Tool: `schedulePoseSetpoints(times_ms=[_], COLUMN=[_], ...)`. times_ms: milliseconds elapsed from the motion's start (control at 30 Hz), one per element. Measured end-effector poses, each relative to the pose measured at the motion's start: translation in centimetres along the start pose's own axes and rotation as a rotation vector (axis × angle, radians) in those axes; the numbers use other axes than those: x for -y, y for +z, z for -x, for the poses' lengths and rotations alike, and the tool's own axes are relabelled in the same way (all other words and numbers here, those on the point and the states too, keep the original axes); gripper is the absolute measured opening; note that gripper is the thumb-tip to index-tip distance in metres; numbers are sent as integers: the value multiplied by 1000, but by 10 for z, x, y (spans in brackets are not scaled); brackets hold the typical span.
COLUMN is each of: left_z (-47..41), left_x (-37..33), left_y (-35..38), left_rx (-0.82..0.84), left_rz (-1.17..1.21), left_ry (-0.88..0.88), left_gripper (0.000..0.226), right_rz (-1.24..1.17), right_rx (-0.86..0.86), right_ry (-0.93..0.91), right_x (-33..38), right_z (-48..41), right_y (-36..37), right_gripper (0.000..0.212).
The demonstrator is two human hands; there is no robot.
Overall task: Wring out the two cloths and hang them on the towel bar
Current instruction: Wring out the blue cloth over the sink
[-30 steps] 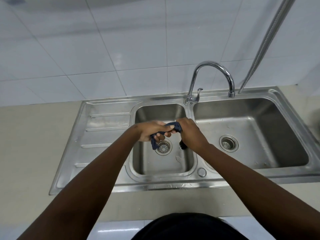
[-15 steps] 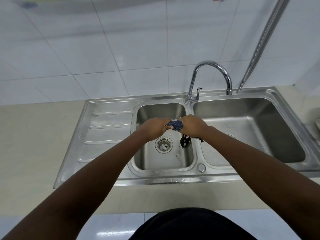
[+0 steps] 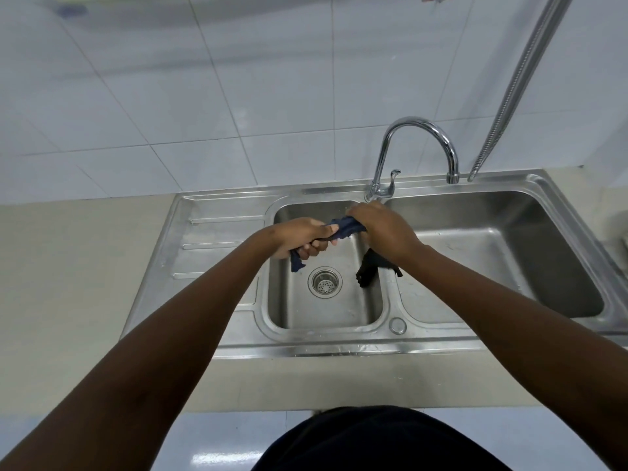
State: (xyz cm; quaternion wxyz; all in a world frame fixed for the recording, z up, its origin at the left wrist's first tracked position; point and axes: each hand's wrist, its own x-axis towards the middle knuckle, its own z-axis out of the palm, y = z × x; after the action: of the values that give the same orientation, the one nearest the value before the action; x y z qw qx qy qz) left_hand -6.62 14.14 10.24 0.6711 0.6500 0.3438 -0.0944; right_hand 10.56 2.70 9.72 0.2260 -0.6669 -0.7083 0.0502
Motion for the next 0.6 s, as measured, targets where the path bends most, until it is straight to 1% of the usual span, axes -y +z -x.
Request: schedulePoseSetpoints(times_ms=[67,133,200,233,267,333,400,467,600], left_z=[0,-2,-5,-8,-11,-14,-17,-19,-23], left_x=[-3,-4,-3,-1,0,3,9,15,21], left_y=[-2,-4,-7,-8,-6,0,5,7,9], left_rx=[43,9,-118,-187,-247,-357,-467,-543,-611], left_rz=[28,-80,-366,-524,-656,-846,-984,-1084,-1164], left_ry=[18,50,111,139,173,246,318,377,455], left_gripper=[26,18,15,16,18,26,31,34,32], right_rz=[25,40,99,155,210,270,248,189,83], right_rx=[58,133,209,232,241,220,212,233,280], right_ry=[-20,64,155,166,169,183,224,274,364], right_x=[-2,-2,-1,-2,-2,-2,-2,-1,-4], right_z=[-3,-7,-11,-13,-15,-18,-19,-19,-20], right_y=[1,3,3,4,4,3,4,6,13], right_gripper=[34,28,16,16,20,27,29,32,41])
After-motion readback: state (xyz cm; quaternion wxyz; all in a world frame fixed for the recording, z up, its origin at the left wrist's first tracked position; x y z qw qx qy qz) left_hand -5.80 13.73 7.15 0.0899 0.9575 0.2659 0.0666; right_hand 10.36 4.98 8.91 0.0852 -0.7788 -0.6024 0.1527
